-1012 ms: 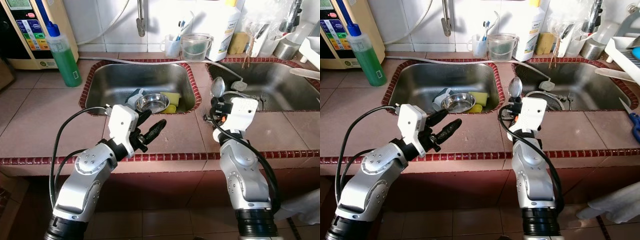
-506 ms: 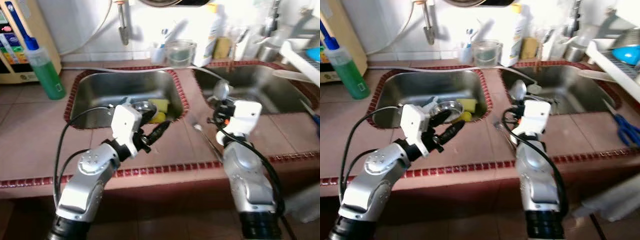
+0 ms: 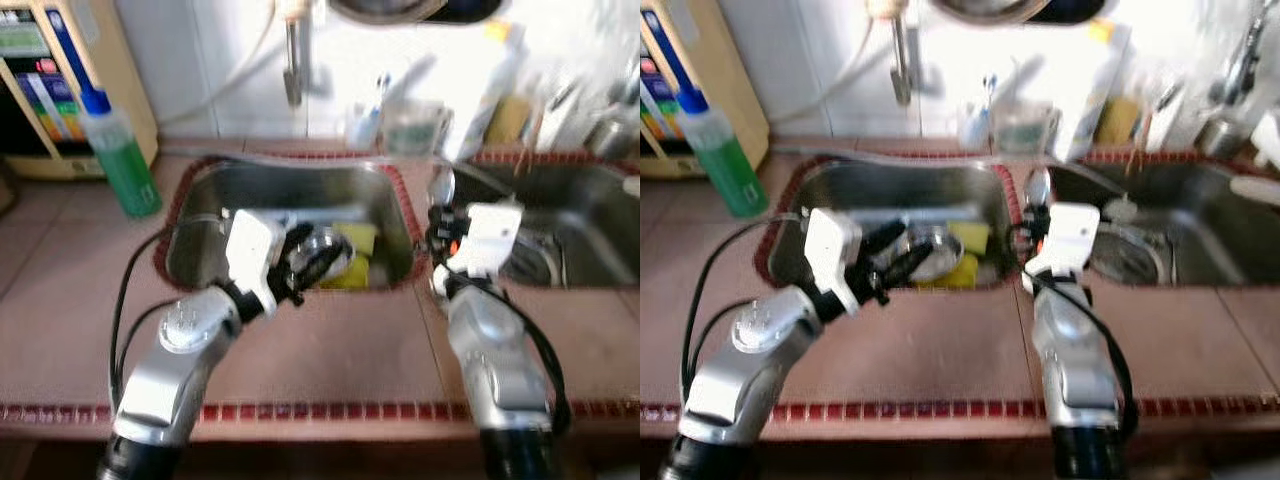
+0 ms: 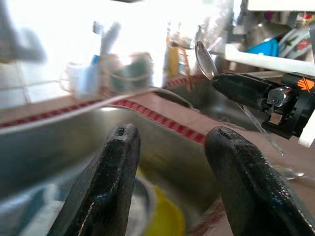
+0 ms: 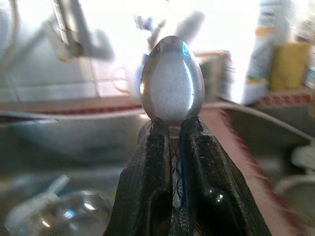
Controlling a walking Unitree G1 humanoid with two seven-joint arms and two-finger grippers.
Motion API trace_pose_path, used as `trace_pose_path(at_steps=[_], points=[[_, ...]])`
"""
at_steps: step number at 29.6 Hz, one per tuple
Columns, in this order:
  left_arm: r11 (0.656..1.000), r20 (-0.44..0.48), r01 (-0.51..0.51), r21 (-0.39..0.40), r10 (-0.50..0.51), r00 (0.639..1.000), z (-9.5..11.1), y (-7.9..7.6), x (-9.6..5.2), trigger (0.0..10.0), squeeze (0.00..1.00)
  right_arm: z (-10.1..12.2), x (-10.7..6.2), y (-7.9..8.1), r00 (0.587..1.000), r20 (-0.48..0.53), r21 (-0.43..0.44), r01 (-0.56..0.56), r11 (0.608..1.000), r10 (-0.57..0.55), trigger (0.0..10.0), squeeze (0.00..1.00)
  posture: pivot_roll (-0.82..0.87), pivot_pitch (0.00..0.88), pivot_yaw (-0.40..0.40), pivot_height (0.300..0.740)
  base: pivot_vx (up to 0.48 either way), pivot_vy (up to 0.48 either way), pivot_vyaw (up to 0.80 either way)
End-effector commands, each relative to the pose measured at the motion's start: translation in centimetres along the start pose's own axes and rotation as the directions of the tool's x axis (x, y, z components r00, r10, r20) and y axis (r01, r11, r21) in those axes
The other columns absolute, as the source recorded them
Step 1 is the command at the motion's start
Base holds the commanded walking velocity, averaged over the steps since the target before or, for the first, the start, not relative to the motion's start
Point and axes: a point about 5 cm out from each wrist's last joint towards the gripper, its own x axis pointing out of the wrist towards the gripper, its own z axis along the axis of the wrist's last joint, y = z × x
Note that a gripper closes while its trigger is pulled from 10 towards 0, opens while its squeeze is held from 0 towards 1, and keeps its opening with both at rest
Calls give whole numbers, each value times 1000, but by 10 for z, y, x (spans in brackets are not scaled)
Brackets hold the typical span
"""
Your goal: Kitchen organization
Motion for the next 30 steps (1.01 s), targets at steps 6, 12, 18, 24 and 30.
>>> trace_pose_path(at_steps=[6, 12, 18, 24, 30], points=[[1000, 18, -20, 21, 19, 1000, 10, 8, -1, 10000, 0, 2, 3, 1, 997, -20, -1, -72, 997, 72, 10000, 0, -108, 74, 8, 703, 0, 0, 0], [999, 35, -16, 36, 14, 999, 17, 10, 1, 10000, 0, 3, 10, -15, 998, -28, -27, -64, 998, 63, 10000, 0, -109, 80, 9, 703, 0, 0, 0], [999, 52, -6, 47, 4, 999, 25, 10, 1, 10000, 0, 5, 17, -34, 999, -36, -51, -42, 998, 40, 10000, 0, -104, 85, 10, 703, 0, 0, 0], [999, 50, -2, 46, -1, 999, 26, 10, 0, 10000, 0, 9, 21, -43, 999, -29, -61, -30, 998, 29, 10000, 0, -102, 89, 12, 703, 0, 0, 0], [999, 43, 4, 47, -6, 999, 25, 9, 0, 10000, 0, 8, 22, -45, 999, -27, -54, -25, 998, 24, 10000, 0, -103, 90, 14, 703, 0, 0, 0]])
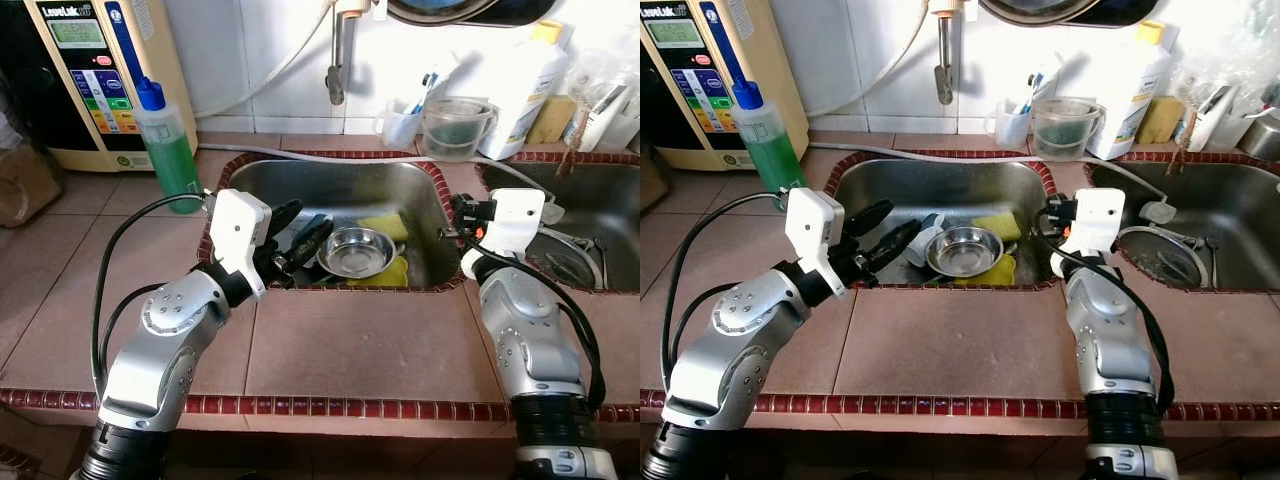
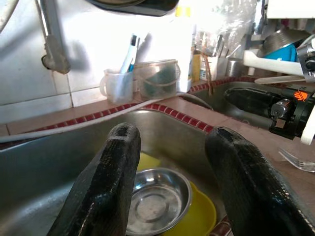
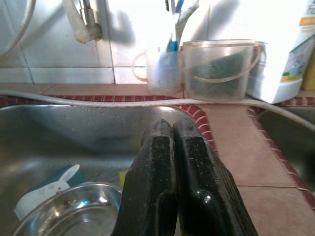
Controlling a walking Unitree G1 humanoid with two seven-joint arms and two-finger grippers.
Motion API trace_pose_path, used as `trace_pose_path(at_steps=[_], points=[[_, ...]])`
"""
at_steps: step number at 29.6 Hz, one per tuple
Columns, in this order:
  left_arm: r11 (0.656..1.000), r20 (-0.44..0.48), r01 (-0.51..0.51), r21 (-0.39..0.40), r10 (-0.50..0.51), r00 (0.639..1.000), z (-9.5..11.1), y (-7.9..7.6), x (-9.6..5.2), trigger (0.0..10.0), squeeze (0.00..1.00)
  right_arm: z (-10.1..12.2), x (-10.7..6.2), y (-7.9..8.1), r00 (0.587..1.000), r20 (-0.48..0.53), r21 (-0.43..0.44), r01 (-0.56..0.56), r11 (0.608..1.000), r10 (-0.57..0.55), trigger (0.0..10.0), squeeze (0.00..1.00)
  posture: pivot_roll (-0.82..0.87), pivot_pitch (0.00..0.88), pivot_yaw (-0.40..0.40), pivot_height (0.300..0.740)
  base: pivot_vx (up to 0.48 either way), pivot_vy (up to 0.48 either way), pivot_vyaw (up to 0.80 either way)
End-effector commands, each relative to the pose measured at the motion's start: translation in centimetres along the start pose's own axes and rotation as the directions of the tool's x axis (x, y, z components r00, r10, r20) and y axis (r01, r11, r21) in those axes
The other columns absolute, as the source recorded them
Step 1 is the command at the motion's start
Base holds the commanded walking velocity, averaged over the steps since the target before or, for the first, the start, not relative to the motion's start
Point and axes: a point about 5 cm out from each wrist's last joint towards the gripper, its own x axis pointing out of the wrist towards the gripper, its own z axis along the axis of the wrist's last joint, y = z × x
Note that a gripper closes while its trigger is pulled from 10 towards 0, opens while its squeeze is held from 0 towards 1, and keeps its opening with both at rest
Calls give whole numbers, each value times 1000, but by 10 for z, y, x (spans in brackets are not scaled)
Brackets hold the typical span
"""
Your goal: Kitchen organization
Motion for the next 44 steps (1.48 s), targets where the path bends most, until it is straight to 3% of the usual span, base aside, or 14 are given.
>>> trace_pose_path(at_steps=[1, 3, 4, 5, 16, 44], points=[[1000, 9, 20, 17, -21, 1000, 6, -1, 1, 10000, 0, 3, 2, 0, 1000, 13, 17, 4, 1000, -5, 10000, 0, -103, 90, 14, 703, 0, 0, 0], [1000, 6, 20, 15, -20, 1000, 5, -1, 1, 10000, 0, 3, 1, 2, 1000, 13, 48, 2, 999, -3, 10000, 0, -104, 88, 14, 703, 0, 0, 0], [1000, 5, 21, 13, -21, 1000, 5, -1, 1, 10000, 0, 2, 1, 4, 1000, 11, 70, 0, 998, -1, 10000, 129, -104, 89, 13, 703, 0, 0, 0], [1000, 3, 21, 13, -21, 1000, 4, -2, 1, 10000, 0, 2, 0, 5, 1000, 10, 75, -3, 997, 2, 10000, 1000, -104, 89, 13, 703, 0, 0, 0], [999, -6, 30, 16, -30, 1000, 1, -3, 0, 10000, 0, 0, -2, 11, 1000, 4, 130, -13, 991, 13, 10000, 1000, -106, 75, 13, 703, 0, 0, 0], [999, -19, 34, 15, -34, 999, -3, -3, -2, 10000, 0, 0, -7, 16, 1000, 2, 133, -23, 991, 23, 10000, 1000, -102, 77, 12, 703, 0, 0, 0]])
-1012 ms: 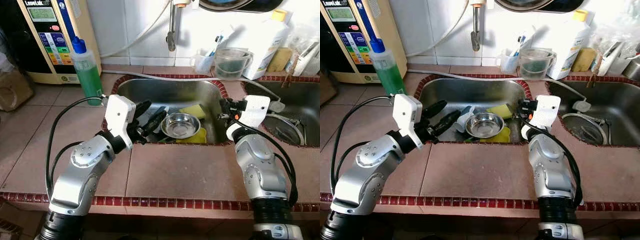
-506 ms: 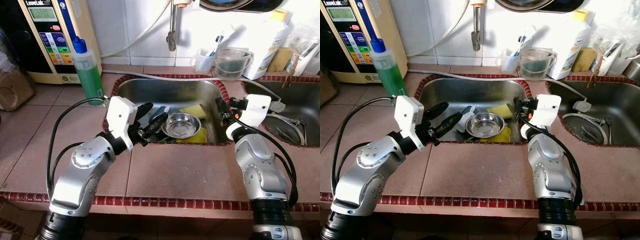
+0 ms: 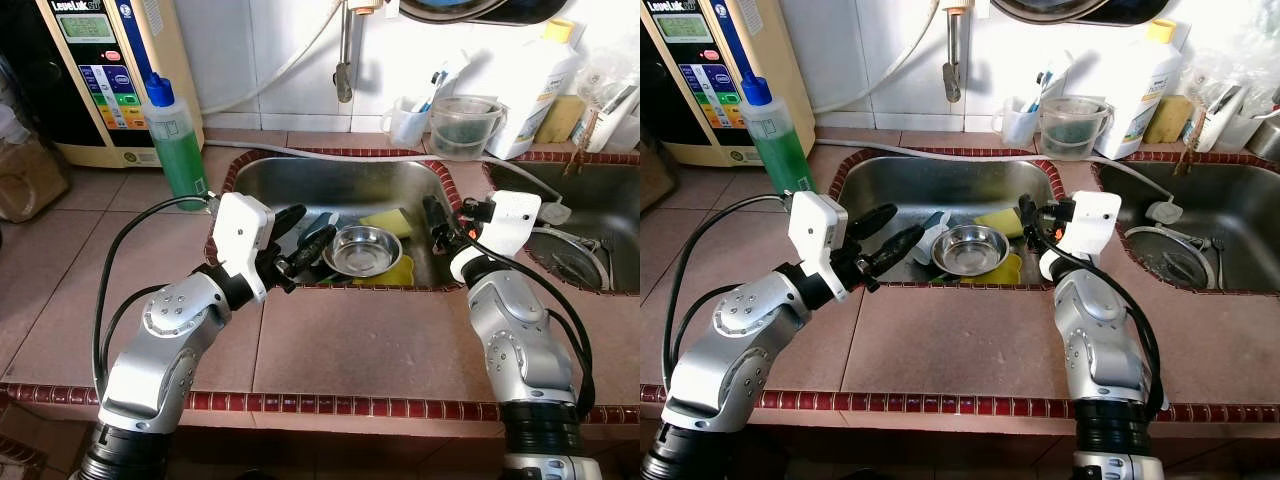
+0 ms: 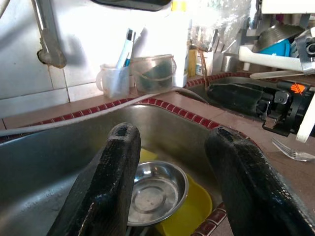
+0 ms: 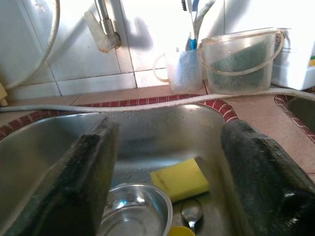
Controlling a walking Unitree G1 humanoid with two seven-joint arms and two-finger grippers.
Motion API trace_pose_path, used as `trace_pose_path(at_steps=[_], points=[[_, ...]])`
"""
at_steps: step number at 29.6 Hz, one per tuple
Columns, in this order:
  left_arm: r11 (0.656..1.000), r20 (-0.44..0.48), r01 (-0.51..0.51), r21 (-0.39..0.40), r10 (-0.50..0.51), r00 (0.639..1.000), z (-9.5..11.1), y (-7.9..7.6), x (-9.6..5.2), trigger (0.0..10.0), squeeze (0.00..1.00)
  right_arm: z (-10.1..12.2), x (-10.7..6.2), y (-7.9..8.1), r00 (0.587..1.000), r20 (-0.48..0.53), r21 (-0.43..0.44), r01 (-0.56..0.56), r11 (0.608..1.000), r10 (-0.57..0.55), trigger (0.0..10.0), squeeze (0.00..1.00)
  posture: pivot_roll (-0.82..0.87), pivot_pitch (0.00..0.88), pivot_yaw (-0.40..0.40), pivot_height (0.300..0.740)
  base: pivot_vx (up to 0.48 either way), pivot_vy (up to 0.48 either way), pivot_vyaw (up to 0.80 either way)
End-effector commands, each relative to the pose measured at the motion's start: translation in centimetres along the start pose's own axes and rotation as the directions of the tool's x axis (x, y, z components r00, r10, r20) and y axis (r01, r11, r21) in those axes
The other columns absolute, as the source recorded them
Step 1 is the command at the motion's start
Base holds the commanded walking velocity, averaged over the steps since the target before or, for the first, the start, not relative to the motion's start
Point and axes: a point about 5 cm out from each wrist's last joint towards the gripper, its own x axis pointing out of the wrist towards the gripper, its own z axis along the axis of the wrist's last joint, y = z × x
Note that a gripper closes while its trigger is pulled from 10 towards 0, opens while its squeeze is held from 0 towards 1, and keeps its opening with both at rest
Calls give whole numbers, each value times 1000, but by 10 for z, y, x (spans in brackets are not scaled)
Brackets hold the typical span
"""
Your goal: Kitchen organization
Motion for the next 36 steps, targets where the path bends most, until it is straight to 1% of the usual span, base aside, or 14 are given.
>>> trace_pose_path(at_steps=[1, 5, 6, 7, 8, 12, 19, 36], points=[[1000, -5, 9, 14, -9, 1000, 1, 0, -1, 10000, 0, 0, -2, 1, 1000, -6, 0, 9, 1000, -9, 10000, 1000, -102, 77, 12, 703, 0, 0, 0], [1000, -6, 5, 14, -5, 1000, 1, 0, -1, 10000, 0, -1, -2, 2, 1000, -9, -13, 22, 1000, -22, 10000, 1000, -100, 77, 12, 703, 0, 0, 0], [1000, -9, 0, 11, 0, 1000, 1, 1, -2, 10000, 0, -1, -2, 1, 999, -13, -36, 38, 999, -39, 10000, 1000, -99, 77, 11, 703, 0, 0, 0], [1000, -11, -2, 10, 2, 1000, 0, 2, -2, 10000, 0, -1, -2, 1, 999, -11, -53, 43, 998, -44, 10000, 0, -99, 77, 11, 703, 0, 0, 0], [1000, -11, -2, 10, 2, 1000, 0, 2, -2, 10000, 0, -1, -2, 1, 999, -11, -53, 43, 998, -44, 10000, 0, -99, 77, 11, 703, 0, 0, 0], [1000, -16, -11, 7, 11, 1000, 0, 2, -1, 10000, 0, 0, -2, 1, 999, 6, -99, 44, 994, -43, 10000, 0, -100, 76, 11, 703, 0, 0, 0], [1000, -13, -9, 7, 9, 1000, 1, 2, 0, 10000, 0, 0, -2, 3, 999, 4, -105, 42, 994, -42, 10000, 0, -101, 76, 11, 703, 0, 0, 0], [1000, -6, -11, 15, 11, 1000, 3, 3, 1, 10000, 0, -1, -2, 3, 999, 1, -109, 40, 993, -41, 10000, 0, -101, 72, 9, 703, 0, -341, 0]])
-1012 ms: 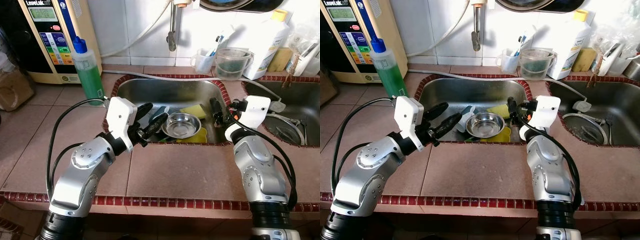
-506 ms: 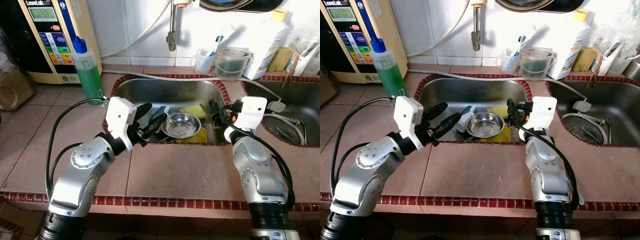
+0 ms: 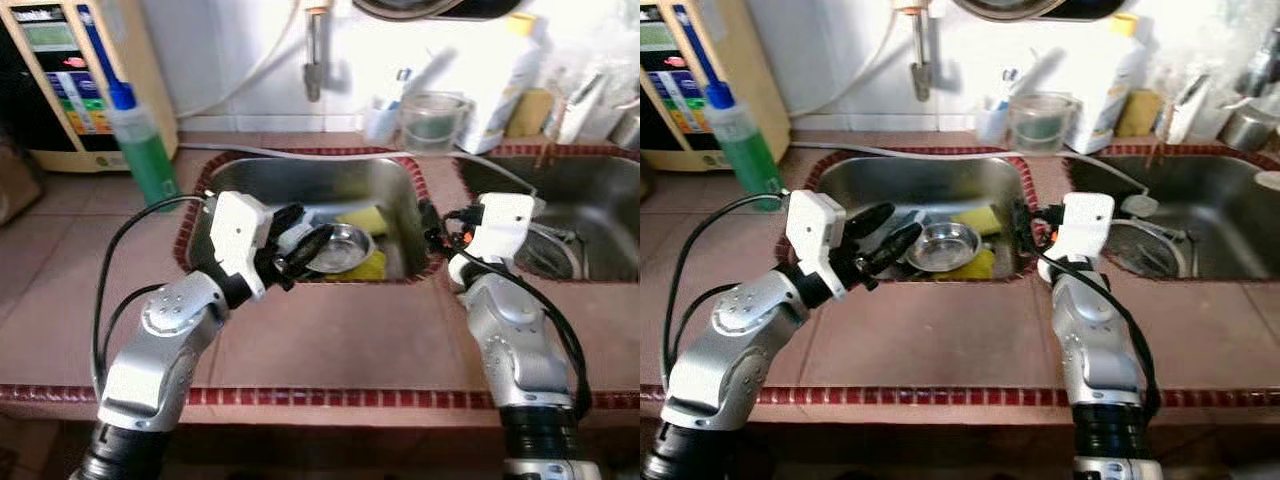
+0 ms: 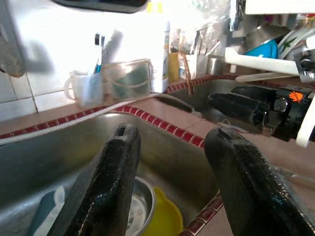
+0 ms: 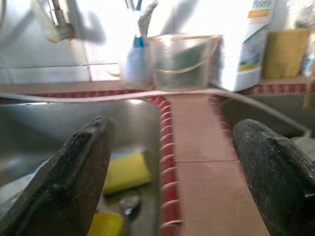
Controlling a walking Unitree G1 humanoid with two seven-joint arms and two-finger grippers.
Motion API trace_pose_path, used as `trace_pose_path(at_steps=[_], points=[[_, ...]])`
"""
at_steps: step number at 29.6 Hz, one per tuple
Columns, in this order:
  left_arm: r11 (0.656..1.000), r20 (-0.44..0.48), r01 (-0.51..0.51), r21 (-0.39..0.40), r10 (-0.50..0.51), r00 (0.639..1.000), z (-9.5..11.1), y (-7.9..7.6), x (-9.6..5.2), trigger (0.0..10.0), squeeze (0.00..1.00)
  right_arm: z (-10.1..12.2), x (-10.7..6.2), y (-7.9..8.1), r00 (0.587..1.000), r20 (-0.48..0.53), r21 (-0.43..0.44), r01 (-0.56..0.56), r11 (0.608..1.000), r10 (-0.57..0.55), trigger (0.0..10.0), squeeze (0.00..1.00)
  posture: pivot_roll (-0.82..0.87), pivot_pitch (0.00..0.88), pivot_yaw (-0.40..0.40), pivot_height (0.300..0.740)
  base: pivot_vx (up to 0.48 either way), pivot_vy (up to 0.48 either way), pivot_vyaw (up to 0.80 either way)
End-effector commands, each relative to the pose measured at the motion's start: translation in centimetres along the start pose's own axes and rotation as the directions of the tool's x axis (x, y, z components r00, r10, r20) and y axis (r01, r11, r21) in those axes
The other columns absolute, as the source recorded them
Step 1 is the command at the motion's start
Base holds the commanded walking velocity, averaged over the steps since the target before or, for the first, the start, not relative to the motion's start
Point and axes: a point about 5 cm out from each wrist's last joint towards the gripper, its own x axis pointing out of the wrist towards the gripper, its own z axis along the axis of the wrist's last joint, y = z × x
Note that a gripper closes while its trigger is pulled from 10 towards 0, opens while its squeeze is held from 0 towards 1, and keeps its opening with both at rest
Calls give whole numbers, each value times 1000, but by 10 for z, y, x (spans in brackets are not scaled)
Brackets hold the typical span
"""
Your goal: Kitchen organization
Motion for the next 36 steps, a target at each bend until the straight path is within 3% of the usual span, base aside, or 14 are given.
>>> trace_pose_path(at_steps=[1, 16, 21, 28, 33, 36], points=[[1000, -12, -15, 16, 15, 1000, 1, 4, -2, 10000, 0, 3, 0, 8, 1000, 15, 11, -25, 1000, 25, 10000, 0, -101, 72, 9, 703, 0, -356, 0], [1000, -6, -9, 18, 9, 1000, 2, 4, -1, 10000, 0, 2, 1, 9, 999, 15, 12, -34, 999, 34, 10000, 0, -103, 59, 6, 703, 0, -370, 0], [1000, 5, -10, -5, 10, 1000, 1, 4, -1, 10000, 0, 1, -1, 10, 999, 15, 11, -35, 999, 35, 10000, 0, -102, 51, 2, 703, 0, 0, 0], [997, 6, -43, -60, 44, 999, -2, 10, -4, 10000, 0, 0, -11, 14, 997, 62, -119, -40, 992, 48, 10000, 0, -96, 43, -5, 703, 0, 0, 0], [994, 9, -75, -78, 76, 997, -3, 15, -5, 10000, 0, 4, -15, 14, 995, 92, -165, -14, 986, 30, 10000, 0, -96, 39, -7, 703, 0, 0, 0], [986, 17, -150, -67, 151, 988, -4, 21, -3, 10000, 0, 3, -19, 13, 996, 88, -169, -11, 986, 26, 10000, 0, -98, 31, -10, 703, 0, 0, 0]])
